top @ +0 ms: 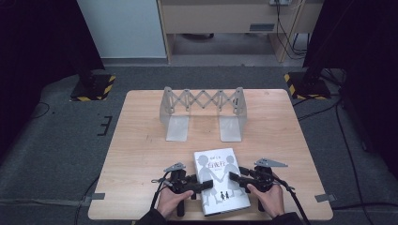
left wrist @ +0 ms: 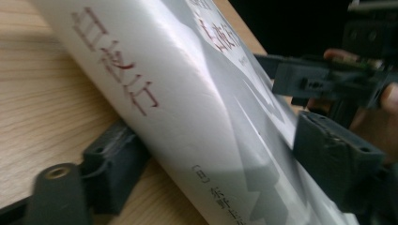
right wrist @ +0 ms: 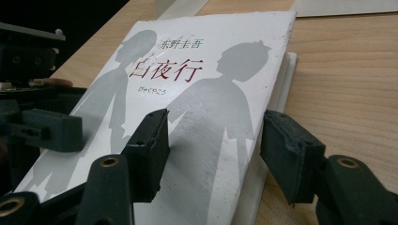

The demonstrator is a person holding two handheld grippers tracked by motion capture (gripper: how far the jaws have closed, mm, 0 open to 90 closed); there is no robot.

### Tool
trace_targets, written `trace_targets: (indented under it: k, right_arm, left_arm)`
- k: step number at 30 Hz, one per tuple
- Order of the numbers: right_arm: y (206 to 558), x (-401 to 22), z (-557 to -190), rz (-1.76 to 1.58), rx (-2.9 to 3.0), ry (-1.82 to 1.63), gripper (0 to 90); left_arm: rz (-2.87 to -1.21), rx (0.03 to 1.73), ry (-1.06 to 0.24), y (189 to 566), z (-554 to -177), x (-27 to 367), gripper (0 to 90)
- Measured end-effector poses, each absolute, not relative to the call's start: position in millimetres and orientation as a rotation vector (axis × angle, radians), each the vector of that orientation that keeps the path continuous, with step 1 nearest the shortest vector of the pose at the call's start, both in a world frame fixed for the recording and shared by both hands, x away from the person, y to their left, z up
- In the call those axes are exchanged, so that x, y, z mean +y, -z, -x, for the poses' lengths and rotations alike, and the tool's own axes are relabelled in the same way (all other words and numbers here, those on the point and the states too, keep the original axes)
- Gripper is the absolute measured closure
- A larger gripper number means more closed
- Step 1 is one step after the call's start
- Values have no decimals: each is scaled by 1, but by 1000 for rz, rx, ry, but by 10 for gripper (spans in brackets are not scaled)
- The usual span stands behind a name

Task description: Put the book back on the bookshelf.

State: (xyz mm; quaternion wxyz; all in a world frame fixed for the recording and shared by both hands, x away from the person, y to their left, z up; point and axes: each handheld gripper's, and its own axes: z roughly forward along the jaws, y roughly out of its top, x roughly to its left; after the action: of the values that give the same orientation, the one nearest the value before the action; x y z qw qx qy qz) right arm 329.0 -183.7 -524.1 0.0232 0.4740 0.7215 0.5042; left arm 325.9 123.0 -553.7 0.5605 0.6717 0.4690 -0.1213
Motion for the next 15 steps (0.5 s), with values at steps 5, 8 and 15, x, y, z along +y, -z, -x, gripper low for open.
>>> trace_targets:
  k: [5,8,15]
  right_arm:
    - [524,-185,-331,-1478,2202,-1592,496]
    - [524,-185,-331,-1461,2191,-1613,539]
    - [512,-191,-328,-1386,2082,-1804,674]
  left_arm:
    - [-1588,1108,280,553,-329,124,210]
    - [-1599,1100,276,552,-329,126,216]
    - [-1559,1000,161,529,-330,135,309]
